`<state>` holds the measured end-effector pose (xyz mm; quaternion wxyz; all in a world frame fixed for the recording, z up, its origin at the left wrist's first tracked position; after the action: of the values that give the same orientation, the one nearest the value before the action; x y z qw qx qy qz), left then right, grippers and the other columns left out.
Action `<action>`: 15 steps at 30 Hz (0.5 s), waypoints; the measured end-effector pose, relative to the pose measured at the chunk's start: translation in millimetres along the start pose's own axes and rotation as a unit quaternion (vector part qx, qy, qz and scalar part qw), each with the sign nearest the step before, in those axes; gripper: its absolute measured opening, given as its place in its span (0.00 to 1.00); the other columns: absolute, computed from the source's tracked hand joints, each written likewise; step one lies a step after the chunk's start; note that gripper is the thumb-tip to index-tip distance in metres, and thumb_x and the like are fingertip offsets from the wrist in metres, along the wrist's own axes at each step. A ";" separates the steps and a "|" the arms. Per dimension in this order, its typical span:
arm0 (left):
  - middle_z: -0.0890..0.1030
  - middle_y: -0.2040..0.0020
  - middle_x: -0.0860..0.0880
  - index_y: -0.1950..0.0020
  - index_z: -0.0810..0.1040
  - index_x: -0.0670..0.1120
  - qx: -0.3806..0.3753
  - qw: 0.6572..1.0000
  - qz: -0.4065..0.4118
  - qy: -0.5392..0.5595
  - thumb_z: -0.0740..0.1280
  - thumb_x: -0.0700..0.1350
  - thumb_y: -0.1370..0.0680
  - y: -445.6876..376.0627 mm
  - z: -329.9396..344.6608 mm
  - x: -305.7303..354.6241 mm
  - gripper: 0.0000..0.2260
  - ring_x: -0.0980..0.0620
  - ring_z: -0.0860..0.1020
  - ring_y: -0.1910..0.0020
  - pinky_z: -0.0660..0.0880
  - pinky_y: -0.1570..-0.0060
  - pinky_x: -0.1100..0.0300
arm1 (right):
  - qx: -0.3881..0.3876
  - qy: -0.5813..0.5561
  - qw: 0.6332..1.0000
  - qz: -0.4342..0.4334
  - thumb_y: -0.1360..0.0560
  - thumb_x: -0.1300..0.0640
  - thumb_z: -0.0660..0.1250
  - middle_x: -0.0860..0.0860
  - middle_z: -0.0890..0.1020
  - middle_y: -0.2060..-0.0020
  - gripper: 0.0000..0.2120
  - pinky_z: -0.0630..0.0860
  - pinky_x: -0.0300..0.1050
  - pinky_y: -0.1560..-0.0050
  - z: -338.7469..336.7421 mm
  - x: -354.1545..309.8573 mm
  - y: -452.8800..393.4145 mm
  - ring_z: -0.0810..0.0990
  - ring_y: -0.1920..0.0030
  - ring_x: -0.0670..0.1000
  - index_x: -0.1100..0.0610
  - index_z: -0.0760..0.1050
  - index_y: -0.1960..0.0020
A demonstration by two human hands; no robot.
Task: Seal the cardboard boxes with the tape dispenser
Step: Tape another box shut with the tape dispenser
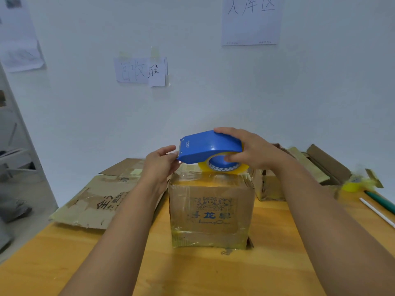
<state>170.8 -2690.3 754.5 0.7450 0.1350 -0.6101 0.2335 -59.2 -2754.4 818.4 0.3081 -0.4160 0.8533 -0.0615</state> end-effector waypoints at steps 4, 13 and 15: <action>0.85 0.50 0.44 0.40 0.77 0.45 -0.005 1.000 -0.006 0.024 0.67 0.34 0.21 -0.4 -4.2 -3.5 0.11 0.52 0.85 0.55 0.81 0.52 0.58 | 0.038 -0.054 0.997 -0.030 0.24 0.59 0.72 0.44 0.73 0.36 0.31 0.72 0.47 0.38 -6.2 -7.5 -5.7 0.73 0.37 0.48 0.30 0.66 0.33; 0.83 0.47 0.45 0.42 0.78 0.46 0.009 0.999 0.015 0.047 0.67 0.38 0.19 -1.8 -9.9 -2.0 0.07 0.52 0.85 0.54 0.82 0.57 0.55 | 0.106 -0.138 0.983 -0.049 0.27 0.61 0.74 0.40 0.79 0.40 0.26 0.72 0.31 0.44 -12.2 -30.5 -19.5 0.78 0.41 0.41 0.41 0.75 0.33; 0.83 0.47 0.46 0.43 0.78 0.47 0.007 0.999 0.008 0.050 0.67 0.39 0.19 -2.3 -10.4 -4.3 0.07 0.52 0.85 0.55 0.82 0.57 0.56 | 0.110 -0.149 0.982 -0.047 0.27 0.62 0.74 0.36 0.79 0.43 0.26 0.72 0.26 0.47 -12.8 -32.5 -19.3 0.78 0.44 0.37 0.41 0.75 0.35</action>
<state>180.2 -2687.9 748.2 0.7721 0.1232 -0.5712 0.2499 -38.5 -2744.5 851.1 0.4725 -0.4235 0.7655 -0.1068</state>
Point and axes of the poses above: each hand's wrist, its own y-axis away from the middle knuckle, its own z-axis out of the palm, x = y × z, the point moved 5 cm from there along -y, towards the middle knuckle
